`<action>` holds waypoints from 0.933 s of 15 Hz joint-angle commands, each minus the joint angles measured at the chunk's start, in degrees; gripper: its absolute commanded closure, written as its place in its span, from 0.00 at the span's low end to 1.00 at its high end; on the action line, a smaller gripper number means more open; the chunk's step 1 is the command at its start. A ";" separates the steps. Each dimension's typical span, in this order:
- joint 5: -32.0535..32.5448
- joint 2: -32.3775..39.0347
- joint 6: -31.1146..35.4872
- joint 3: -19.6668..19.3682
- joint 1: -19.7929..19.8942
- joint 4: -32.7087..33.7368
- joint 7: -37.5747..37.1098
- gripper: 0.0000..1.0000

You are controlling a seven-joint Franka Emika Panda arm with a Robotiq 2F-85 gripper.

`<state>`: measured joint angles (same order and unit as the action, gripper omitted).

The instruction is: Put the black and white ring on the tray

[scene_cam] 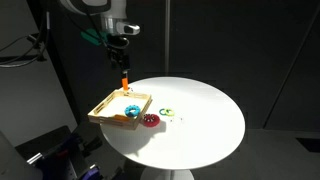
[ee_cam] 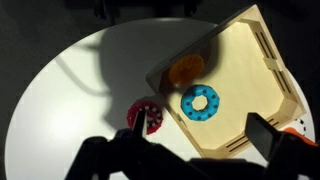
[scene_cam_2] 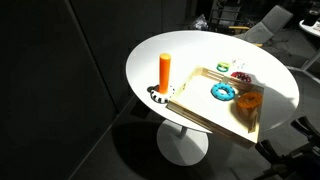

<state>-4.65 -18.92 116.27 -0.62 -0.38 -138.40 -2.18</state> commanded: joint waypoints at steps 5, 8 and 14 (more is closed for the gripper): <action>-0.05 0.00 -0.11 0.17 0.20 0.18 0.06 0.00; 0.59 1.76 0.53 0.01 0.63 1.64 -0.17 0.00; 2.50 7.87 5.16 -0.20 1.80 4.92 -0.61 0.00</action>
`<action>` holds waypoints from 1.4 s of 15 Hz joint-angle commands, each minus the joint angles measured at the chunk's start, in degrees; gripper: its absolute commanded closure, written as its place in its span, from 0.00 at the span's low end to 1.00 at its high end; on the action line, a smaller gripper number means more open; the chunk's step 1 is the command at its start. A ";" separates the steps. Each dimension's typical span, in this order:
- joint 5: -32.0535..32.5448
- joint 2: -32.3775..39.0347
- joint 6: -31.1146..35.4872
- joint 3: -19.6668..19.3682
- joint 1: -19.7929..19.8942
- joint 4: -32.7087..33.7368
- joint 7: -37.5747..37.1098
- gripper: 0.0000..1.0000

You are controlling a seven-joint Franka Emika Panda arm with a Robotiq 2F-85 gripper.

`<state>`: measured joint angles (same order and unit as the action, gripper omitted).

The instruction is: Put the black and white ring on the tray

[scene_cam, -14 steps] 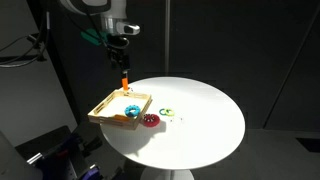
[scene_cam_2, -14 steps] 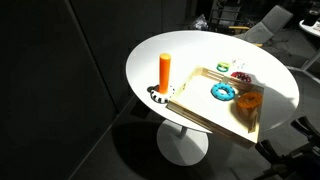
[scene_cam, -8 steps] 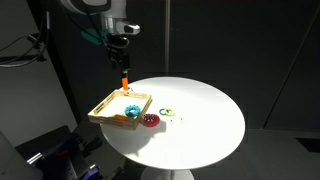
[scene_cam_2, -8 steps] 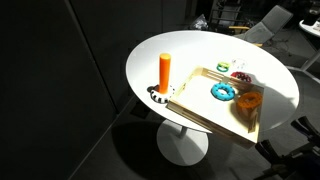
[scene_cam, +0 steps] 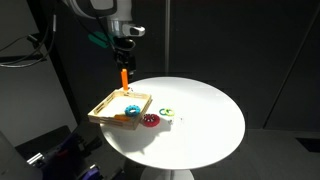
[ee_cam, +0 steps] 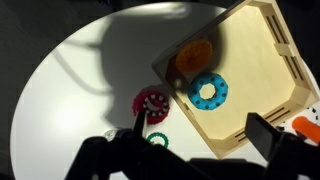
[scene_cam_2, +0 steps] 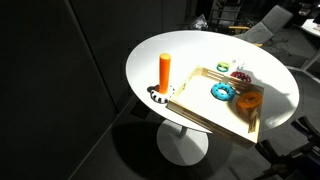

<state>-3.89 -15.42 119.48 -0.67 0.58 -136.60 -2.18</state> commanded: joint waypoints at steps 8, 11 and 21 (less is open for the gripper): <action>7.05 18.37 13.50 -1.62 2.64 5.54 -2.27 0.00; 8.18 22.88 15.96 -2.56 2.65 6.80 -2.59 0.00; 12.45 32.46 18.96 -4.93 1.79 9.54 -4.46 0.00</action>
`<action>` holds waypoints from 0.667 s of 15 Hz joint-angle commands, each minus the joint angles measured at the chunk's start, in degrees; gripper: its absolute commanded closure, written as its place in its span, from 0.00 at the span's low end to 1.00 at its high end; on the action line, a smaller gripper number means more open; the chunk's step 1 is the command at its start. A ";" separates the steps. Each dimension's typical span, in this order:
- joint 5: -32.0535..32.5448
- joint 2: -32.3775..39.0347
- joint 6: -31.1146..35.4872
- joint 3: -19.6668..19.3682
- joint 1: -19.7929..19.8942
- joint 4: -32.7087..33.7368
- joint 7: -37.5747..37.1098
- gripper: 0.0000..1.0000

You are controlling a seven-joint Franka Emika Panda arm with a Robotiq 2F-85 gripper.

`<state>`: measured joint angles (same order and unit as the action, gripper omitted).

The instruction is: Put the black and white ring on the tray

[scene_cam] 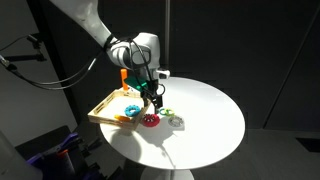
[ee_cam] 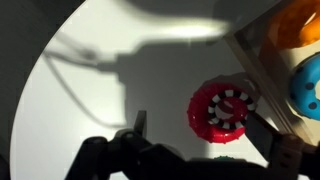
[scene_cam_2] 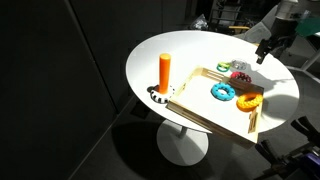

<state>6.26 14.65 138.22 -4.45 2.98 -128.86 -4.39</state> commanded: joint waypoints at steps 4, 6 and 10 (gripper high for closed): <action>3.16 4.89 0.17 -2.17 -0.56 2.77 -2.96 0.00; 3.10 5.84 0.08 -2.50 -0.59 3.27 -2.87 0.00; 2.80 7.28 0.18 -2.53 -0.86 3.73 -2.84 0.00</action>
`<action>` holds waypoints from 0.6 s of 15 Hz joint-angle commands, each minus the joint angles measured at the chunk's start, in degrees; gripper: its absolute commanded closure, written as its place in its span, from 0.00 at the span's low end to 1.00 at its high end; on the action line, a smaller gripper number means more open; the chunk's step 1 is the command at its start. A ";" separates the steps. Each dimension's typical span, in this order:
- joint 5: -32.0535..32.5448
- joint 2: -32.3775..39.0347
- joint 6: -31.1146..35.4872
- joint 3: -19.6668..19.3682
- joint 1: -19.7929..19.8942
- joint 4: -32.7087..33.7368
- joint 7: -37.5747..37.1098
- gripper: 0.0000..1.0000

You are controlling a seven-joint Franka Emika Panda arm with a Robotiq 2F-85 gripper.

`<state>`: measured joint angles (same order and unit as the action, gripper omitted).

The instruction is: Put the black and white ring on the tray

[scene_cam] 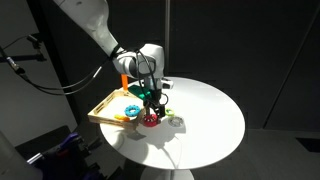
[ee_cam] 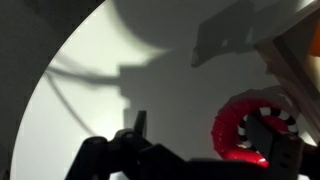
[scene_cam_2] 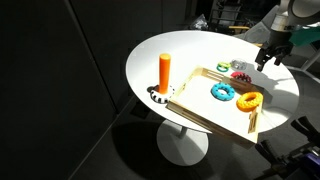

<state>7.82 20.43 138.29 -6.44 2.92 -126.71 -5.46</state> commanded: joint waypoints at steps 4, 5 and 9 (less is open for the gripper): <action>1.03 3.20 -0.06 -0.37 -1.33 2.90 -1.76 0.00; 1.00 3.61 -0.07 -0.33 -1.49 3.25 -1.72 0.00; 1.03 5.30 -0.09 -0.28 -2.13 4.76 -1.63 0.00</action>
<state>7.82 24.00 138.29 -6.44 1.48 -124.18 -5.54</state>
